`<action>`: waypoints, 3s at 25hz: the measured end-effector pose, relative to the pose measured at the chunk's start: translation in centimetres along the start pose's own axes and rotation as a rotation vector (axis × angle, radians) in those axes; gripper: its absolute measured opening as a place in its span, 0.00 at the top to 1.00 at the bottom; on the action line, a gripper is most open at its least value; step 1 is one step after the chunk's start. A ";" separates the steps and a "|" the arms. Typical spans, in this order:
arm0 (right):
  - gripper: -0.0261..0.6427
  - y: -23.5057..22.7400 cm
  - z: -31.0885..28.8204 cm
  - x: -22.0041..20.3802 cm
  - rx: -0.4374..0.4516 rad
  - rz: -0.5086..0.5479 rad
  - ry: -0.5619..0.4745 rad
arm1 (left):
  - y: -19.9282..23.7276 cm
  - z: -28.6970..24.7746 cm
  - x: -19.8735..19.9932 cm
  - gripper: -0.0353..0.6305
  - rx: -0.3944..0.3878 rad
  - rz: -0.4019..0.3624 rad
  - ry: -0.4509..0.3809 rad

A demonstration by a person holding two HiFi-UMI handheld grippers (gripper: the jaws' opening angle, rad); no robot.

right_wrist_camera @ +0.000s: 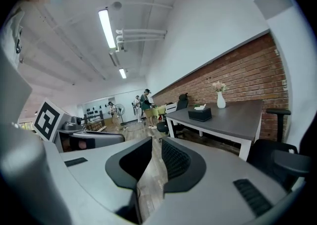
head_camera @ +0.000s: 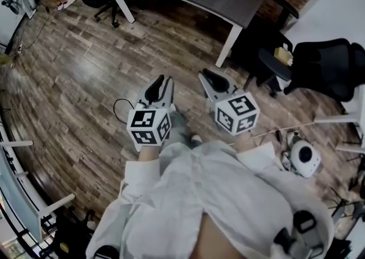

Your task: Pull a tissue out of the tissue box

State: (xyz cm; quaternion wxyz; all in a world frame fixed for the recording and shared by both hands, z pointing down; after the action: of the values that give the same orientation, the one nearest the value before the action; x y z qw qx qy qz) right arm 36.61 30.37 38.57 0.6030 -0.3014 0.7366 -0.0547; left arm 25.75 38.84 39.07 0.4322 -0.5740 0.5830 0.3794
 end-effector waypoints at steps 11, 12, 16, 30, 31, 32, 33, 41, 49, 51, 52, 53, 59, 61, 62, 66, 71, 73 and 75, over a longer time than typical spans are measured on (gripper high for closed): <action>0.80 -0.5 -11.7 6.3 -0.077 0.043 -0.066 | 11.6 -7.6 3.9 0.75 -0.077 -0.049 -0.023; 0.79 -0.4 -12.8 6.9 -0.084 0.046 -0.074 | 12.9 -8.2 4.5 0.75 -0.081 -0.057 -0.032; 0.76 0.2 -17.3 8.3 -0.093 0.062 -0.091 | 17.8 -9.9 6.0 0.75 -0.091 -0.088 -0.062; 0.75 -1.4 -22.9 8.0 -0.176 0.037 -0.031 | 22.1 -14.9 2.4 0.75 -0.192 0.011 -0.001; 0.75 -1.9 -23.3 8.1 -0.185 0.036 -0.027 | 22.4 -15.4 2.3 0.75 -0.191 0.019 0.007; 0.75 -2.3 -23.7 8.3 -0.191 0.035 -0.023 | 22.8 -15.9 2.3 0.75 -0.188 0.023 0.014; 0.75 -2.8 -24.1 8.6 -0.195 0.035 -0.020 | 23.2 -16.5 2.4 0.75 -0.186 0.025 0.019; 0.75 -6.6 -30.5 11.8 -0.175 0.024 -0.001 | 28.1 -21.0 3.5 0.75 -0.124 0.034 0.039; 0.75 -11.6 -38.9 17.4 -0.140 0.029 -0.018 | 34.0 -29.3 7.4 0.75 -0.085 0.001 0.034; 0.75 -12.9 -40.4 18.9 -0.129 0.036 -0.015 | 34.9 -31.4 8.7 0.75 -0.079 -0.005 0.031; 0.75 -13.5 -41.1 19.6 -0.124 0.042 -0.014 | 35.2 -32.5 9.3 0.75 -0.077 -0.008 0.028; 0.75 -14.1 -41.8 20.4 -0.120 0.048 -0.015 | 35.5 -33.7 9.9 0.75 -0.077 -0.012 0.025; 0.75 -18.0 -44.4 24.0 -0.107 0.064 -0.023 | 36.2 -39.9 13.0 0.75 -0.080 -0.021 0.008; 0.75 -19.2 -44.9 24.4 -0.107 0.060 -0.016 | 36.1 -41.2 13.1 0.75 -0.082 -0.008 0.015; 0.75 -19.8 -45.1 24.4 -0.107 0.055 -0.009 | 36.1 -41.6 12.9 0.75 -0.081 -0.001 0.025; 0.75 -21.4 -45.8 23.7 -0.108 0.018 0.014 | 36.2 -42.6 11.2 0.75 -0.076 0.020 0.089; 0.75 -22.7 -46.2 23.2 -0.109 -0.025 0.029 | 36.3 -43.2 10.8 0.75 -0.076 0.034 0.120; 0.75 -23.0 -46.8 23.4 -0.109 -0.029 0.027 | 36.7 -43.8 11.2 0.75 -0.078 0.026 0.117; 0.75 -23.3 -47.4 23.8 -0.115 -0.031 0.018 | 37.2 -44.7 11.6 0.75 -0.088 0.015 0.116</action>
State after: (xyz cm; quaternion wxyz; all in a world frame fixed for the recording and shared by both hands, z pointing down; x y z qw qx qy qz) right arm -0.43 -14.11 41.19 0.5770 -0.3464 0.7392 -0.0244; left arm -14.01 -5.05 41.27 0.3691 -0.6089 0.5942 0.3740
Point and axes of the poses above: the fingertips, and each gripper's own axes: z backward along the fingers, y to its left, x out of its top, the point moved 3 cm from there along z, backward along the fingers, and after that the axes turned 15 degrees about -z, right-handed, at the moved point
